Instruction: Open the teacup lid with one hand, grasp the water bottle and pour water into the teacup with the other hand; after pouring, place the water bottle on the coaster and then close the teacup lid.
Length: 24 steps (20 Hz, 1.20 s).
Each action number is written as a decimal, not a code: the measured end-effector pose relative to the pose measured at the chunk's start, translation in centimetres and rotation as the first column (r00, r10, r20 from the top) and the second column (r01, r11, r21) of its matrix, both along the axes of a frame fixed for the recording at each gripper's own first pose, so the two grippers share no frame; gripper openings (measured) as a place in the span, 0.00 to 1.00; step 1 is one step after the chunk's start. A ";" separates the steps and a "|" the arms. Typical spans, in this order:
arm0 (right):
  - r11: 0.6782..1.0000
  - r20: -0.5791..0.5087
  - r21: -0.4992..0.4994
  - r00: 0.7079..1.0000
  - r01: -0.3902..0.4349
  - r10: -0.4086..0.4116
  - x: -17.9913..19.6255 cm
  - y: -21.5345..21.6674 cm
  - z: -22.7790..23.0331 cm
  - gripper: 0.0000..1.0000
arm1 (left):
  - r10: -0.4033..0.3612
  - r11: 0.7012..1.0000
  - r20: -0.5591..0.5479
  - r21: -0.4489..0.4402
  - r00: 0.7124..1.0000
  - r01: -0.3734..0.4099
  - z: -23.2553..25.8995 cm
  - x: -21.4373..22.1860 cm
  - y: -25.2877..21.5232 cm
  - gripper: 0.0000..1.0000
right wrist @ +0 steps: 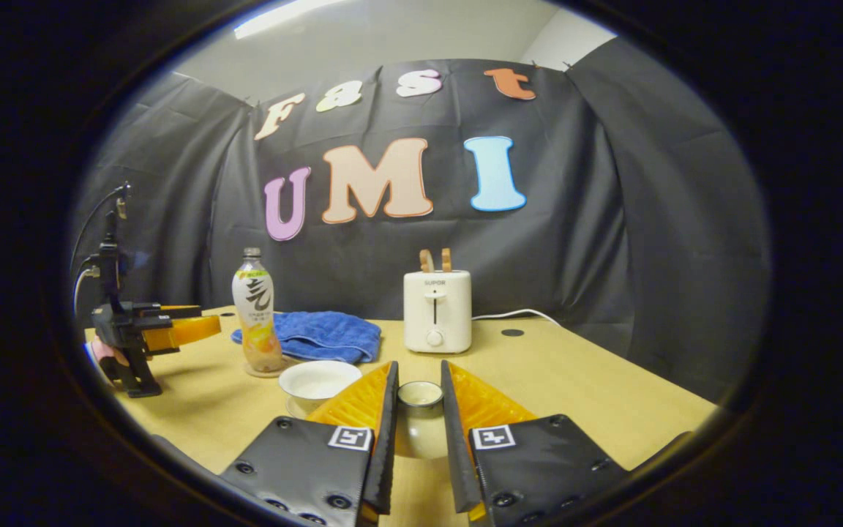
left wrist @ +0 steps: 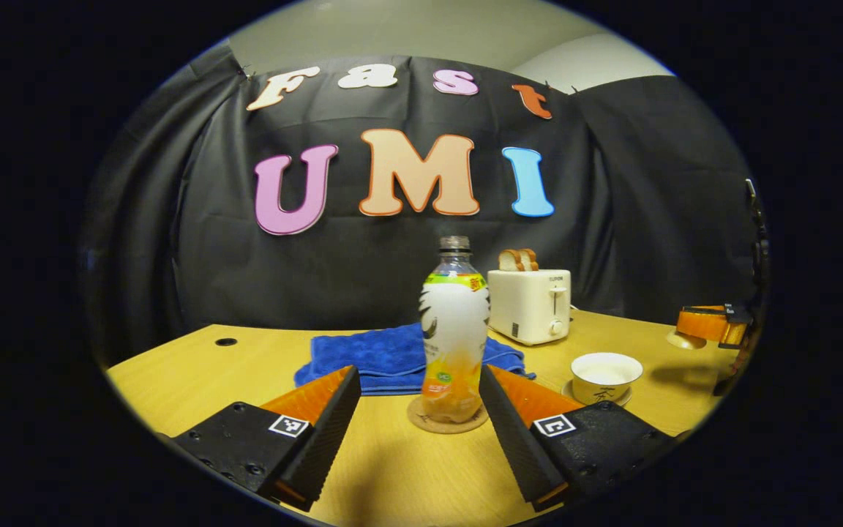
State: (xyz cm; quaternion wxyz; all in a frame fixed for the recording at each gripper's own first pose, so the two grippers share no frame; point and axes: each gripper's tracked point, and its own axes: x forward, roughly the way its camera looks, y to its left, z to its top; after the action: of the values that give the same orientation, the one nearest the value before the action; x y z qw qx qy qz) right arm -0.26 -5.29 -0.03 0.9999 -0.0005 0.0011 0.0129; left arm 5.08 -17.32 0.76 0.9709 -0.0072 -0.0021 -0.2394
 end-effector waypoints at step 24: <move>0.963 -0.117 -0.007 0.956 -0.271 0.268 7.8 11.2 -2.1 0.35 | 0.196 0.981 0.003 0.003 0.981 -0.196 -0.4 0.4 4.9 0.95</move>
State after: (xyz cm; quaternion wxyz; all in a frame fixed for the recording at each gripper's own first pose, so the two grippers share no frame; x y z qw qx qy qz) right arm 7.56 5.93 -2.14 0.9871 -0.0114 0.0585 0.1489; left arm 5.50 -12.43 0.34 0.9898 -0.0051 -0.0037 -0.1425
